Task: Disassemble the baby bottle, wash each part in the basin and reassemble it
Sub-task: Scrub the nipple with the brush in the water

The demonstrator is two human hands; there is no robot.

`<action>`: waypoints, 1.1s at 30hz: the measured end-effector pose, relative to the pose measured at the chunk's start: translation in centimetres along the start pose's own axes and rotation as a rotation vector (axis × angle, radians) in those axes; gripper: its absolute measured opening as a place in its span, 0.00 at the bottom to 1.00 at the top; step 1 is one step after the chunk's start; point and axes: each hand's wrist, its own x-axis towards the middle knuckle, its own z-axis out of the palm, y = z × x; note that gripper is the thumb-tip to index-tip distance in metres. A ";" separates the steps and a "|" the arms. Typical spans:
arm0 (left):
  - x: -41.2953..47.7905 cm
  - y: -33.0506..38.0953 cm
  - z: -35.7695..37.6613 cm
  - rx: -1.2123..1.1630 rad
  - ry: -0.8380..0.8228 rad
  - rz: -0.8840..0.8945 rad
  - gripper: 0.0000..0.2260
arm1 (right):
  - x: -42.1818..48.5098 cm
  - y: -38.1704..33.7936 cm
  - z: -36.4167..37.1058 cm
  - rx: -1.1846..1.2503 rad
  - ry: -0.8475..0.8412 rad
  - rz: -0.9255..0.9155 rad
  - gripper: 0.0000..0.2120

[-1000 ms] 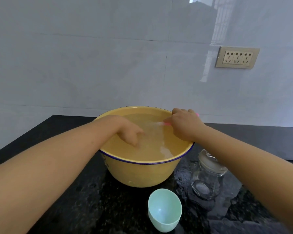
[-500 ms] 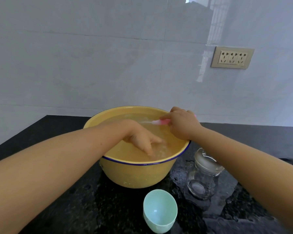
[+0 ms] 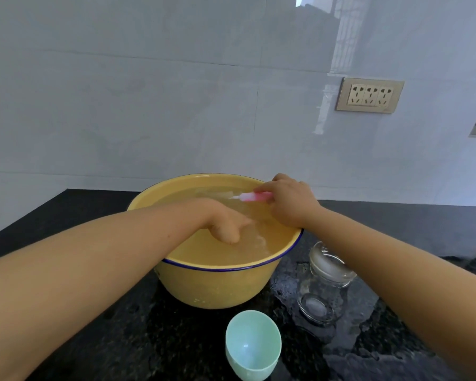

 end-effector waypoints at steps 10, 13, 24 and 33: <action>0.7 -0.5 0.6 0.170 0.056 -0.089 0.15 | -0.1 -0.1 -0.2 0.010 0.005 -0.003 0.23; -0.1 -1.0 0.4 0.151 0.068 -0.034 0.12 | -0.1 -0.2 -0.3 0.019 0.003 0.000 0.23; -2.7 -5.2 -0.2 -0.253 0.318 0.065 0.12 | 0.0 -0.2 -0.2 0.025 0.007 0.011 0.24; -4.8 -6.8 0.4 -0.695 0.462 0.101 0.06 | -0.1 -0.2 -0.2 0.014 -0.004 0.008 0.23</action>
